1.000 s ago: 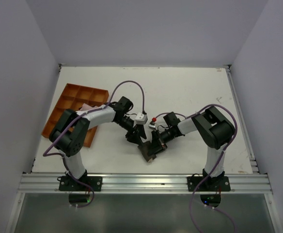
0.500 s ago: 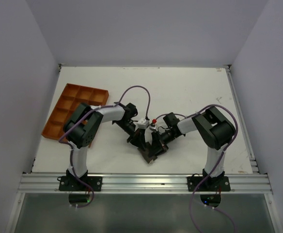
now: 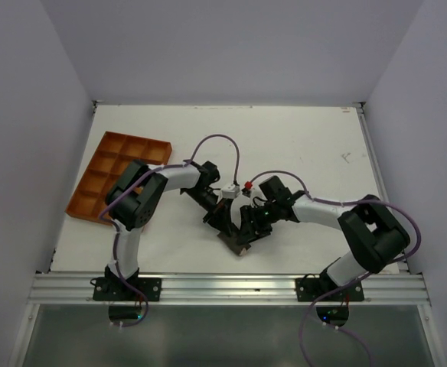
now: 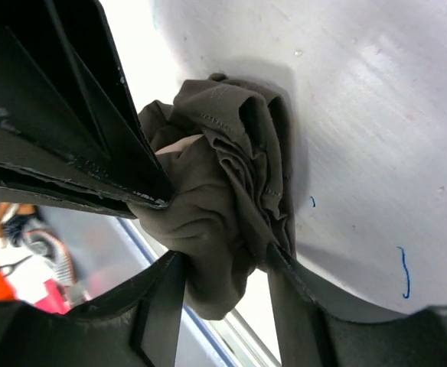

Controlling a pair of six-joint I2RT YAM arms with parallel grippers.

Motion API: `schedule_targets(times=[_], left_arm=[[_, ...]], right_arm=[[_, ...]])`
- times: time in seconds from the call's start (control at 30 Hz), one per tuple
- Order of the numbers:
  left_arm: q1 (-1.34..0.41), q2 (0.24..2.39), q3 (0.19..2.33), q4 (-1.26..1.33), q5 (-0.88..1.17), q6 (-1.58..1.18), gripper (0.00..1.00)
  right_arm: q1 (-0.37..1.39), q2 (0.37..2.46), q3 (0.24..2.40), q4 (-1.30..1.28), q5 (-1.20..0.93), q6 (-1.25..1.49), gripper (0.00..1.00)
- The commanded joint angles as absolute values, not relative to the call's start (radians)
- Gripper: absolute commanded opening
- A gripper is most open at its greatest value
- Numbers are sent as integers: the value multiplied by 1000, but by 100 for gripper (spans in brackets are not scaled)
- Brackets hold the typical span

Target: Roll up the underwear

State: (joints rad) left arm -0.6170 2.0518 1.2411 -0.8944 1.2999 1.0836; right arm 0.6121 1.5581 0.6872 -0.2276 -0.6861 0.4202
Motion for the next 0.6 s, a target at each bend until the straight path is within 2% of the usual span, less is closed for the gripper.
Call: schedule_targets(times=[0.0,0.23,0.57], left_arm=[[-638,2086,1247,-833,1239,1042,9],[-640,2082,1230,-740,1207,931,9],[-641,2098,1239,-689,1177,874,9]], right_arm=[[656,1542,686,-225,-457,434,50],[686,1536,712,-273,-319,416,53],[692,1520,713,-291,-279,408,57]])
